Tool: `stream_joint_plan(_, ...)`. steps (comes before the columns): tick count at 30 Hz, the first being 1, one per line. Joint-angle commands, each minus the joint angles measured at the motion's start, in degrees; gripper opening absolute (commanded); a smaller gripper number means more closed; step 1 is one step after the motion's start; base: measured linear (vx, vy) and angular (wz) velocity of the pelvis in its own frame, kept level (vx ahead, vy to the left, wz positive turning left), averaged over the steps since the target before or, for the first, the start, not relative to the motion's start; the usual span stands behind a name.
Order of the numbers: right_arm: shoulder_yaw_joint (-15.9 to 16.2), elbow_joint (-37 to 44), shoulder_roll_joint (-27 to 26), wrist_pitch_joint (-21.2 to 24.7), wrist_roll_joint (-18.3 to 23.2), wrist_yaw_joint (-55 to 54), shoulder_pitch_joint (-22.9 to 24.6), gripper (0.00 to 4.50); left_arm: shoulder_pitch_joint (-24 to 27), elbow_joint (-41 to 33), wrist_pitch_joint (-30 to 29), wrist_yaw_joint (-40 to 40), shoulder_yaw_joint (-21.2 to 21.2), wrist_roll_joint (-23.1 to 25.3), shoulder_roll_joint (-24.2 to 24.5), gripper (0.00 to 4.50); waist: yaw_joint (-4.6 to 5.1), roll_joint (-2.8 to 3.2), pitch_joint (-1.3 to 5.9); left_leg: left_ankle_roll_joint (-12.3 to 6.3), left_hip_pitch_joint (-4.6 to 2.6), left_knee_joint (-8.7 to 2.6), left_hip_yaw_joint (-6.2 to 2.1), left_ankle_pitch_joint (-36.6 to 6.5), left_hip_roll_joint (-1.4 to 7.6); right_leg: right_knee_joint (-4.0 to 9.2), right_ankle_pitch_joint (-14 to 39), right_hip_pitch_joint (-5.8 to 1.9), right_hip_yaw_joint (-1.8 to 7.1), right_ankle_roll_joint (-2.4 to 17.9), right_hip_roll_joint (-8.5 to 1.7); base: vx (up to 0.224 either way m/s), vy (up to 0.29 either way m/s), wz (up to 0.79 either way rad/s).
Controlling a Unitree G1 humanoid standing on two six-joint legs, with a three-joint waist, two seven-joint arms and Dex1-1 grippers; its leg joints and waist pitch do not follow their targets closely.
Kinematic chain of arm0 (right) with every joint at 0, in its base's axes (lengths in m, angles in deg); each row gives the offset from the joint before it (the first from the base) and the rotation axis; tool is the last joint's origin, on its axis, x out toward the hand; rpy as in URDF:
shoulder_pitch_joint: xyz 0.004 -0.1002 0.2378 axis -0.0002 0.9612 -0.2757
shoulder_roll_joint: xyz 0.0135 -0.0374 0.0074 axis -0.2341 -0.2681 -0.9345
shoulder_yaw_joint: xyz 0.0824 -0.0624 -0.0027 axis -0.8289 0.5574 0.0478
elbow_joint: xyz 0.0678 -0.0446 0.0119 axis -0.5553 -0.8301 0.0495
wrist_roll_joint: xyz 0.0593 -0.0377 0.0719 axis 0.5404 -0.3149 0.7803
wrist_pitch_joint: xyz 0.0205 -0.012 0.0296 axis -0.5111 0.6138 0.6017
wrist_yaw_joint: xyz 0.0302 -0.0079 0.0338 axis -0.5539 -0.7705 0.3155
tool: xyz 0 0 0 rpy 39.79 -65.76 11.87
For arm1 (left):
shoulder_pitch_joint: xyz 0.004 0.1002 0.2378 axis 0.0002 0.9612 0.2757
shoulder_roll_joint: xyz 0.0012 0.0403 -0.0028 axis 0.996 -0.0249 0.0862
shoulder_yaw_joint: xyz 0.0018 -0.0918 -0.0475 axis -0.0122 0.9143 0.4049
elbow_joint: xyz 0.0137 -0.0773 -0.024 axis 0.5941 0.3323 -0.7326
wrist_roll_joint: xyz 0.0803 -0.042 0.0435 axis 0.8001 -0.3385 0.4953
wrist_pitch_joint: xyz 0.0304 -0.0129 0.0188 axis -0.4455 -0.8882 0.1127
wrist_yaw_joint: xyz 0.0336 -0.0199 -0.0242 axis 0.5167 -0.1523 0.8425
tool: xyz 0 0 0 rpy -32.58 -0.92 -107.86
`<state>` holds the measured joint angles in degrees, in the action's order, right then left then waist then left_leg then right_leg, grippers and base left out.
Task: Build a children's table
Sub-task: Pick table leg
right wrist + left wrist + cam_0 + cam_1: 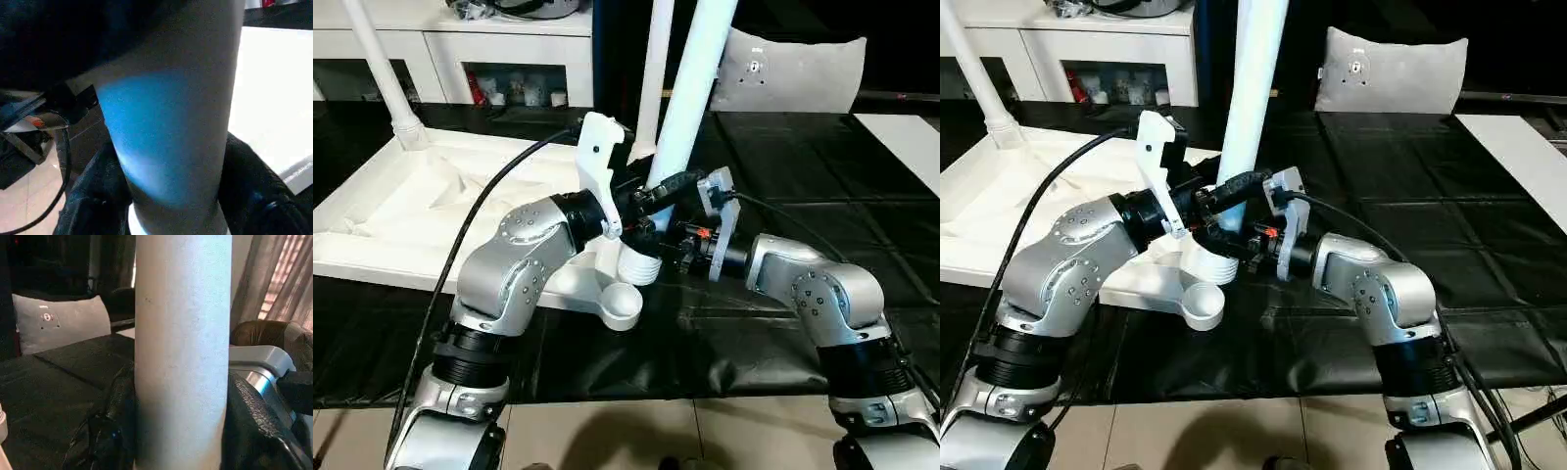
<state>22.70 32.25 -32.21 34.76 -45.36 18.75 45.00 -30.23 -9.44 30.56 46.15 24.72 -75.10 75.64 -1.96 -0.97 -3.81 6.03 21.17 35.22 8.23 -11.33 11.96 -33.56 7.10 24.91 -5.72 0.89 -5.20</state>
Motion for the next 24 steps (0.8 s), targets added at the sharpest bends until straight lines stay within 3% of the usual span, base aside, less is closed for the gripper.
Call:
stream_joint_plan(1,-0.38,-0.99,0.51,0.55,-0.85,-0.63,-0.47,2.05,0.08,-1.71,-1.19,-0.81,-0.88,-0.8,-0.14,1.88,-0.07,-0.41,5.02,-1.76,0.44,-3.75,1.23,-6.89,-0.02,3.77,21.36,-4.58,1.95,5.92,-1.68,0.0,0.0,0.0)
stream_joint_plan(4,-0.14,-1.09,0.56,0.51,-1.11,-0.52,-0.43,2.01,0.13,-1.84,-2.21,-0.76,-0.03,-2.3,-0.88,1.88,-0.1,-0.38,4.99,-1.79,0.44,-3.76,1.22,-6.78,0.01,3.76,21.17,-4.58,1.94,6.14,-1.72,0.0,0.0,0.0)
stream_joint_plan(7,0.02,-1.07,0.61,0.52,-1.35,-0.47,-0.35,1.98,0.15,-2.16,-2.62,-0.4,0.5,-2.65,-1.15,2.58,-0.06,-0.48,4.97,-1.95,0.44,-3.77,1.23,-6.79,0.01,3.78,21.46,-4.55,1.93,6.1,-1.67,0.0,0.0,0.0)
stream_joint_plan(19,0.49,-1.48,0.42,-0.67,-2.93,-1.6,0.71,1.93,0.45,-2.94,-4.11,-0.21,1.82,-4.26,-2.42,3.47,-0.08,-0.54,5.01,-1.91,0.43,-3.69,1.3,-6.71,-0.05,3.86,21.69,-4.57,1.92,5.99,-1.68,0.0,0.0,0.0)
stream_joint_plan(24,0.97,-1.62,-0.79,-2.41,-5.38,-5.02,1.07,1.93,0.52,-4.1,-7.53,1.14,5.78,-12.28,-6.88,3.95,-0.08,-0.55,5.03,-1.68,0.6,-3.61,1.38,-6.18,-0.14,3.83,21.3,-4.61,1.94,6.75,-1.7,0.0,0.0,0.0)
